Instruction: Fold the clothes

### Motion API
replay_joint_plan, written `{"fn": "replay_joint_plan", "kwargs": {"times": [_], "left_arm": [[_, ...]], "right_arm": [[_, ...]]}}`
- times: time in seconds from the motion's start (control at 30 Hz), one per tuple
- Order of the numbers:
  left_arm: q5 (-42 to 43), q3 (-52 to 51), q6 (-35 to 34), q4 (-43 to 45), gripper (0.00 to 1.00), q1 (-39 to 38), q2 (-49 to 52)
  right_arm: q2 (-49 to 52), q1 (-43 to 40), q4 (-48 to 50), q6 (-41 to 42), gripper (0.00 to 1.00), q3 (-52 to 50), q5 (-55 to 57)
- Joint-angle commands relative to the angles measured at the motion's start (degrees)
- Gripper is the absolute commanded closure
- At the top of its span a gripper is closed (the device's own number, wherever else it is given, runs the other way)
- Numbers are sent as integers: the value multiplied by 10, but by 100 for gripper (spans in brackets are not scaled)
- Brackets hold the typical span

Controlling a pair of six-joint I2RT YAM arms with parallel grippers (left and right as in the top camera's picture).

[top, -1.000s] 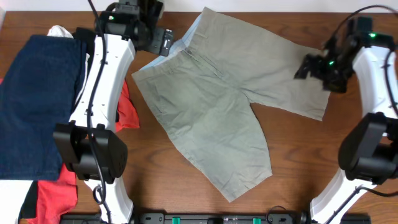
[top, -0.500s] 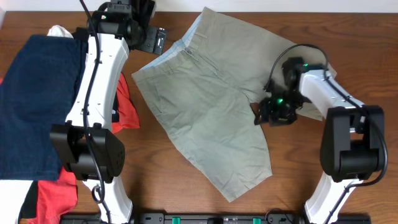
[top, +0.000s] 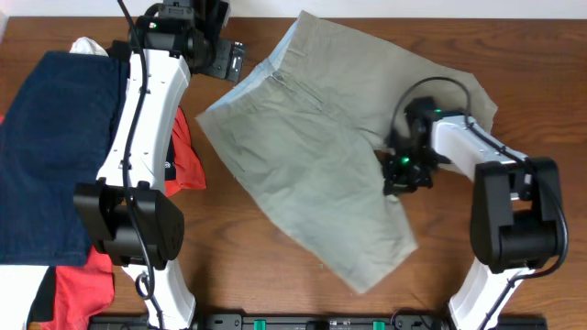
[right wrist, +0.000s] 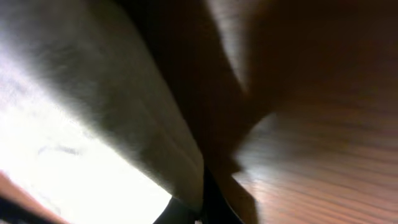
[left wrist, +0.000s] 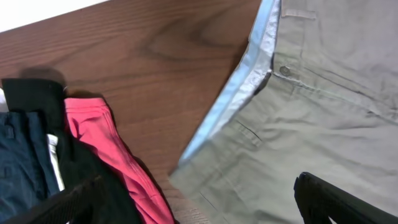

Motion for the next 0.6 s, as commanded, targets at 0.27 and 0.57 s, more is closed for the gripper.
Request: {"fn": "replay_joint_plan", "kwargs": {"times": [0.27,0.57], "left_arm": [[3,-3,3,-17,2,2,4],[174,-3,46,-9,2,-22,34]], "right_arm": [[-30,-196,53,12,99,101,72],[-30,-241,170,12,50,107,54]]}}
